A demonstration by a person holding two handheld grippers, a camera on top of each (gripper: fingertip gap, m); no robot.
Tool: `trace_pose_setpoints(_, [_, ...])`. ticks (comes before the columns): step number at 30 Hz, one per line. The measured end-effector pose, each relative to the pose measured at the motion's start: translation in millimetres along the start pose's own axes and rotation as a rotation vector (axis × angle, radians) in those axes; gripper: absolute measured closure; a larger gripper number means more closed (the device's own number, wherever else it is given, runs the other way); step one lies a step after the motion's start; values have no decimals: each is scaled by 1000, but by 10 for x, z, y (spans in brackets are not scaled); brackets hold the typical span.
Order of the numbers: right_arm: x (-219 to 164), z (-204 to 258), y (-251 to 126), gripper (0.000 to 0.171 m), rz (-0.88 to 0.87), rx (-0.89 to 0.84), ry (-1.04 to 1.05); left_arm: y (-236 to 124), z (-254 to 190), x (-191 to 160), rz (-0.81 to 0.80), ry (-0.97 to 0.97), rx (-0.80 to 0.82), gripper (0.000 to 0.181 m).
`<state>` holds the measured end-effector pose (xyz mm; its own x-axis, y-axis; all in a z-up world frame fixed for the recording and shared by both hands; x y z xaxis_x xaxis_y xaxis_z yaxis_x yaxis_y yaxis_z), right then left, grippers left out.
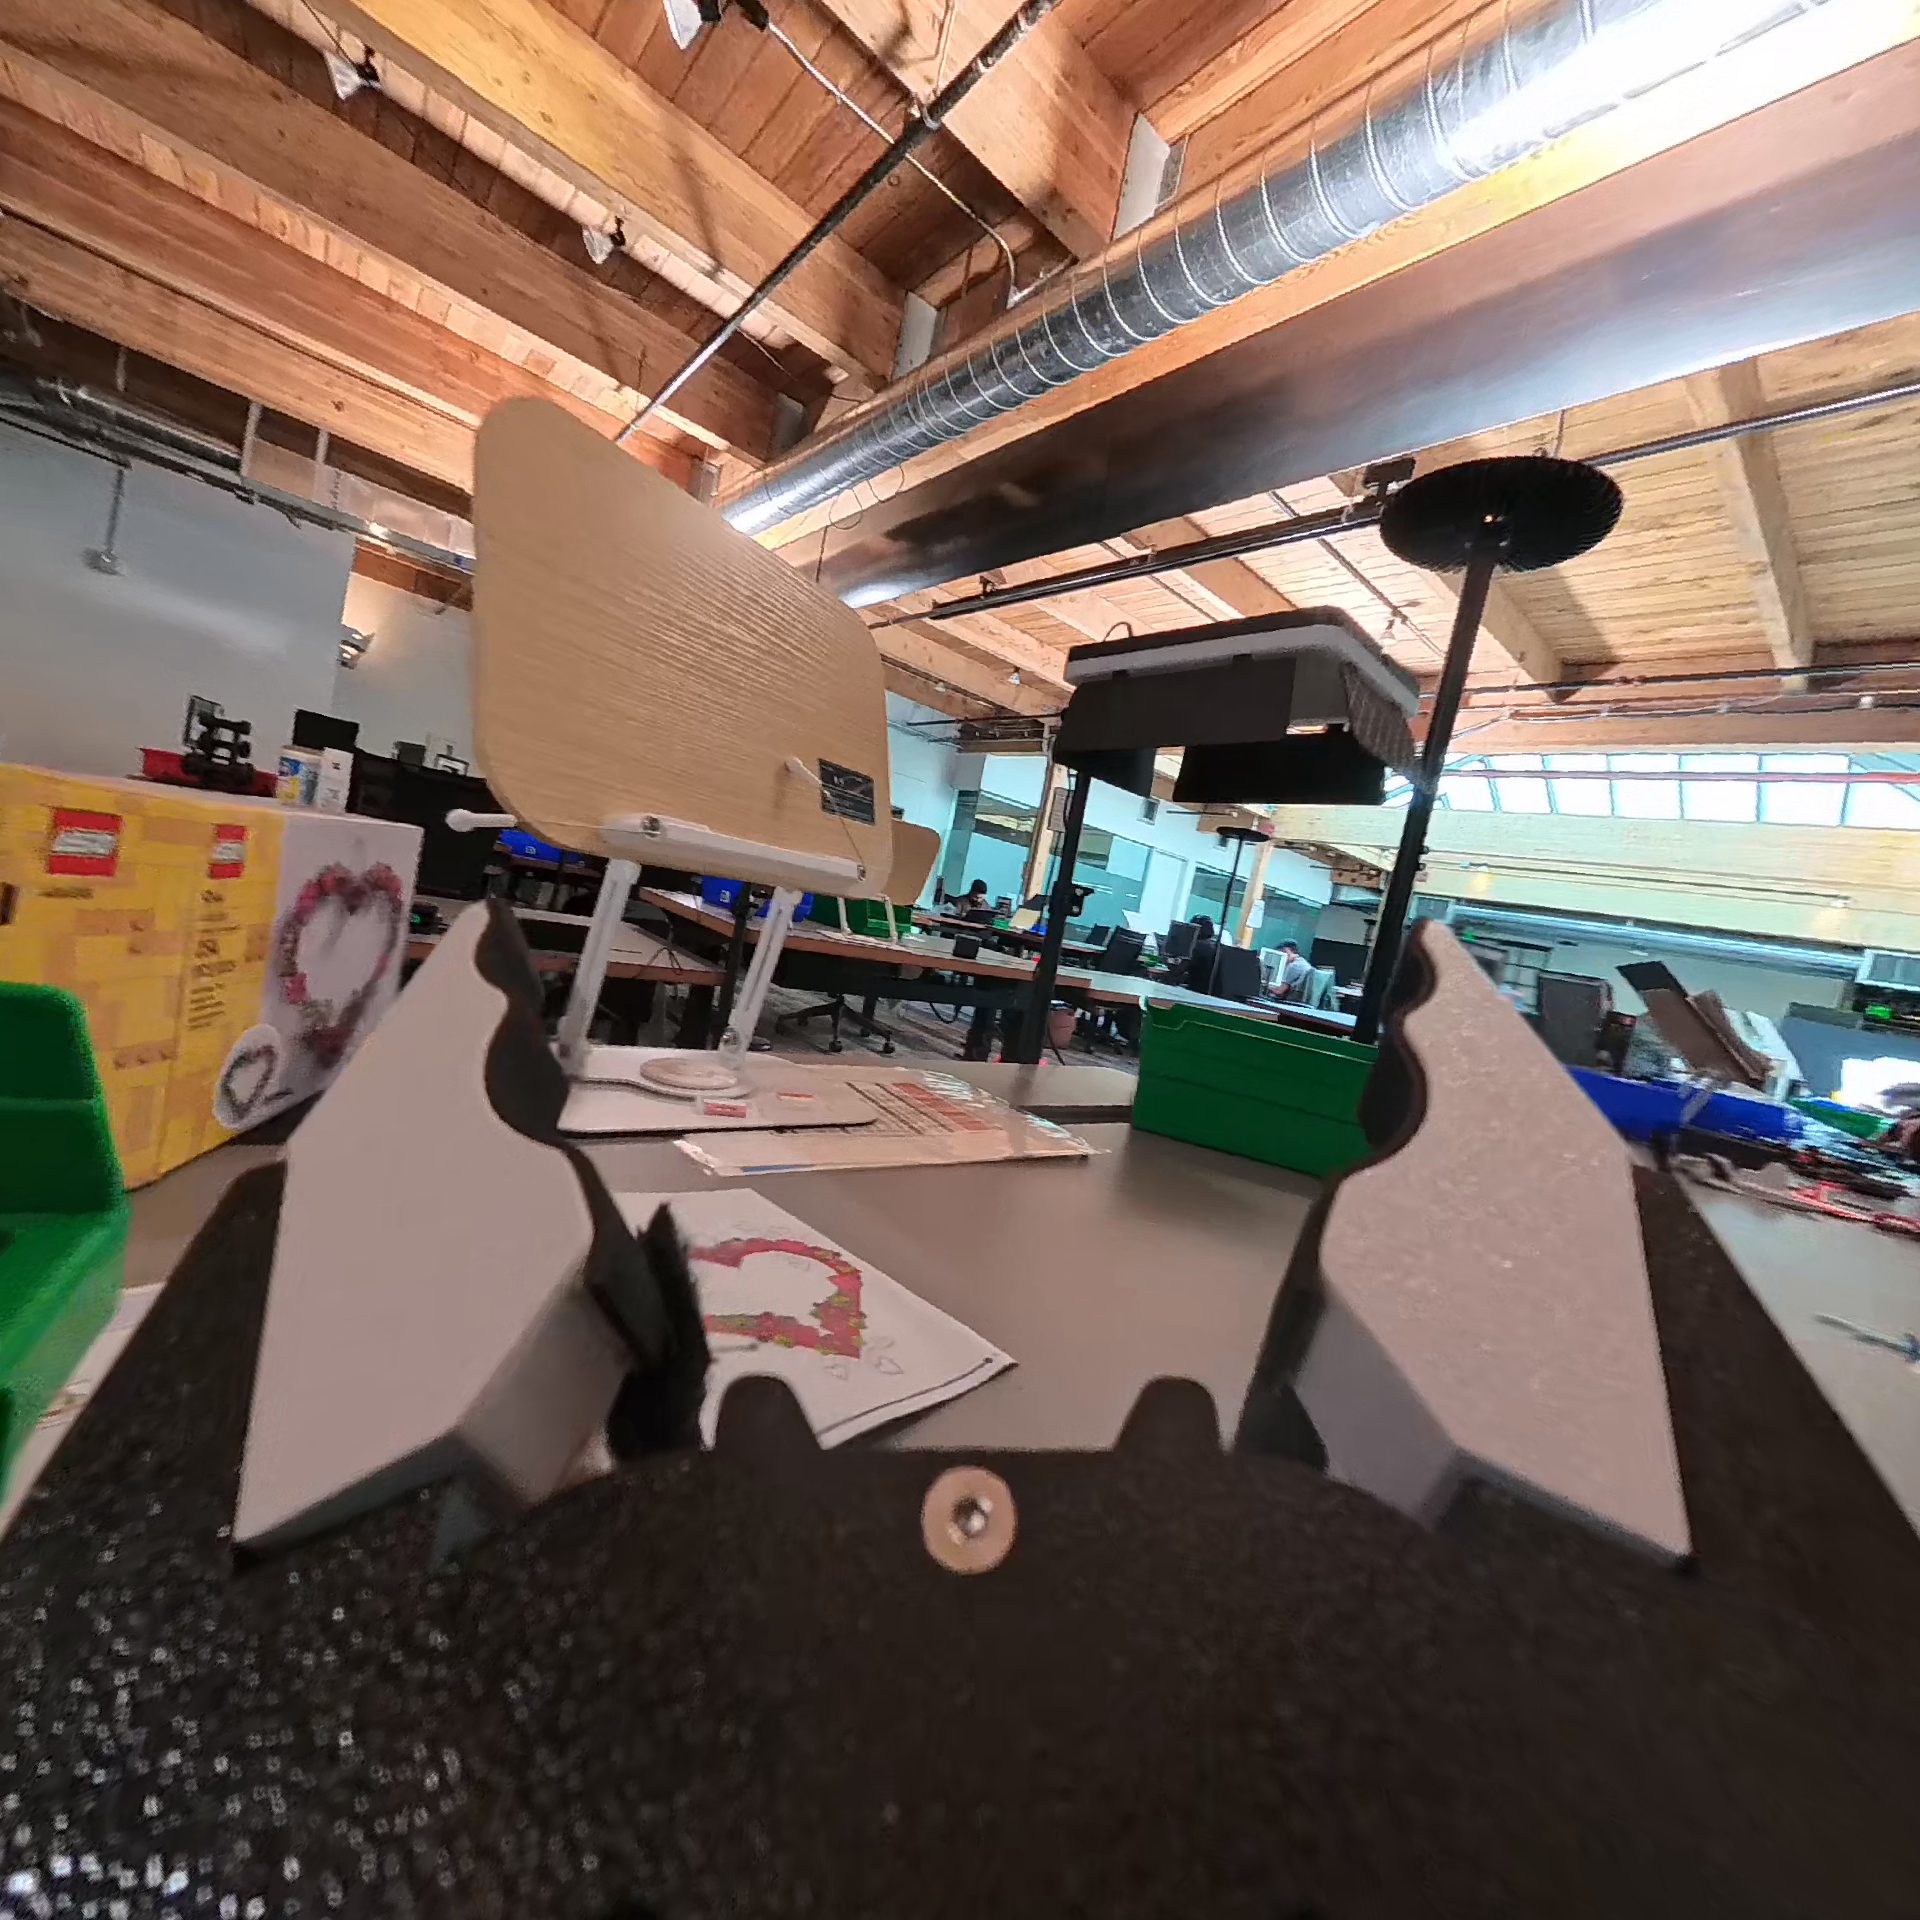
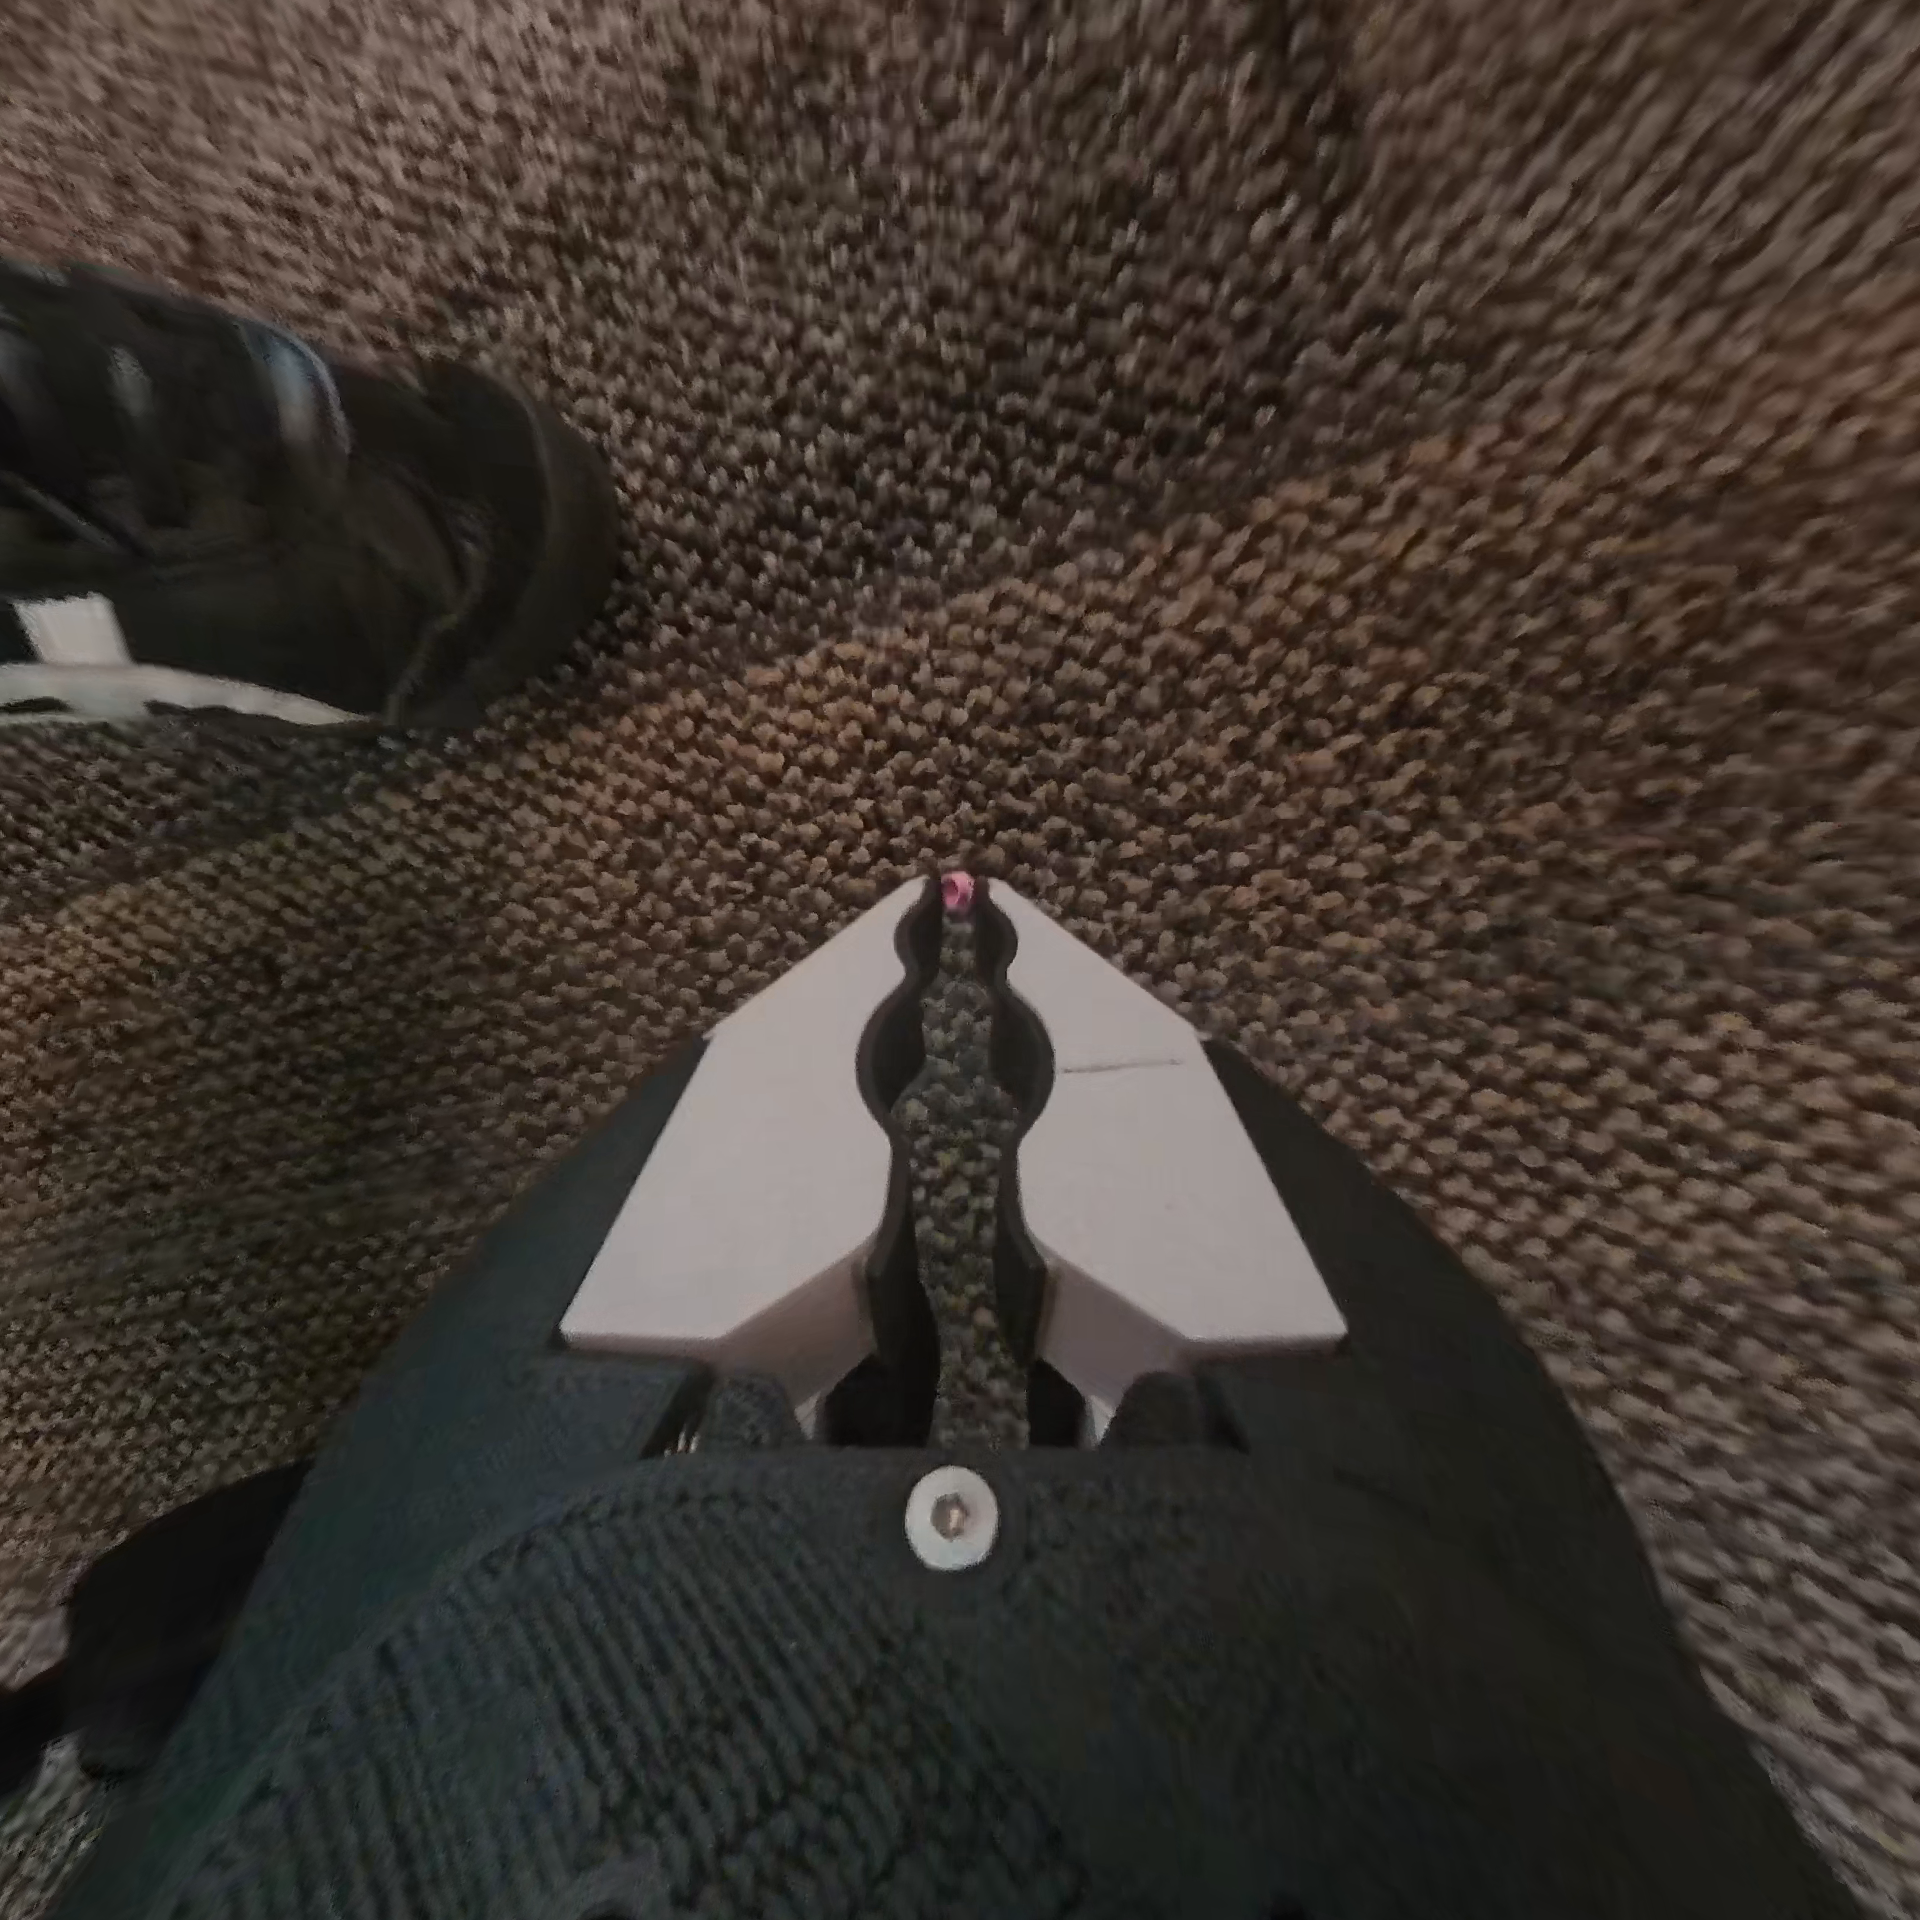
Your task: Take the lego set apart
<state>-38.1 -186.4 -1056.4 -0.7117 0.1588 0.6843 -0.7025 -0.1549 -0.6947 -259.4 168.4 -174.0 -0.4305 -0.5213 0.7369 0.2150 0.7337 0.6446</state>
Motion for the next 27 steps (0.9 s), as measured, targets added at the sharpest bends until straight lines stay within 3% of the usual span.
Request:
trace_pose_setpoints(1, [89,5,-101,167,-27,-4,-19,-11,29,13,-5,12,15,28])
trace_pose_setpoints(6, [779,-72,-967,167,-126,0,-119,-100,178,112,-59,24,106,27])
trace_pose_setpoints(10, [1509,-449,-2207,166,-249,-155,-95,-256,344,216,-122,-7,220,26])
trace_pose_setpoints(15, [1878,-667,-4076,166,-288,-511,66,-439,427,311,-166,-61,289,28])
trace_pose_setpoints(19, [2048,-326,-5493,166,-301,-822,127,-473,320,340,-158,-16,274,26])
trace_pose_setpoints(22, [2303,35,-6596,166,-415,-1147,144,-428,210,302,-116,43,235,26])
trace_pose_setpoints(25, [3006,307,-7566,166,-621,-1399,5,-374,84,221,-55,93,188,27])
trace_pose_setpoints(27, [3820,305,-7933,167,-779,-1411,-191,-337,-15,148,0,140,153,29])
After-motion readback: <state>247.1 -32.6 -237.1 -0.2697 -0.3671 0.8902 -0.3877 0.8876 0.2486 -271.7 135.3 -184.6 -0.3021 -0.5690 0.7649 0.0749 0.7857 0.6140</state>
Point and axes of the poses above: each gripper's, where its closed fingertips meet, y out along the fingers, x out of its top, z = x × y across the jaws, the point moved 4 cm from there along -y, back along the fingers, and after that the axes turned 12 degrees about -z, right-handed, at the moved point
